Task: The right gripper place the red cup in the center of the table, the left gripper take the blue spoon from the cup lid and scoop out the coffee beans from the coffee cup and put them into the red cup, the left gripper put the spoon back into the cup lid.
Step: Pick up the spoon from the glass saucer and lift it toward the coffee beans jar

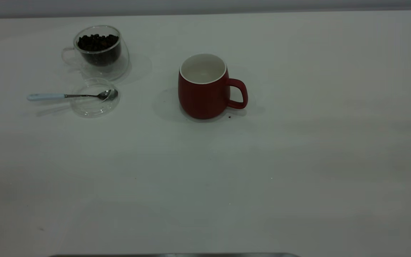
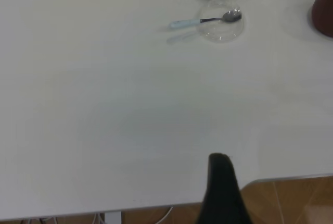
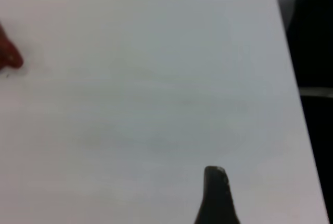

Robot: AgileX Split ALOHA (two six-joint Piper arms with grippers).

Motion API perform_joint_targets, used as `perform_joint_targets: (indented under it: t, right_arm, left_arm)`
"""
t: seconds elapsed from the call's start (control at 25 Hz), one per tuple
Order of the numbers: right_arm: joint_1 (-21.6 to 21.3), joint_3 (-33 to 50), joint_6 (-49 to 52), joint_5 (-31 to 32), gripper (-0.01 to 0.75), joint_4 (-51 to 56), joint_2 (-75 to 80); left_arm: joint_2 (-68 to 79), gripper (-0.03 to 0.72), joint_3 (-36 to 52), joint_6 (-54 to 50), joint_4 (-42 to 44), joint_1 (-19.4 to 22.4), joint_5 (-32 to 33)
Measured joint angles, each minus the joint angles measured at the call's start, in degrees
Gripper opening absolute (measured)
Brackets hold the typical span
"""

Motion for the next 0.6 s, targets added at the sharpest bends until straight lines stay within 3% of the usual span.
perform_joint_targets:
  t: [0.6]
  right_arm:
    - [-1.7,1.2,1.0,0.8,0.59,-0.5,-0.9]
  left_arm:
    - [0.0,0.587,0.0,-0.1,0.0,0.0,0.0]
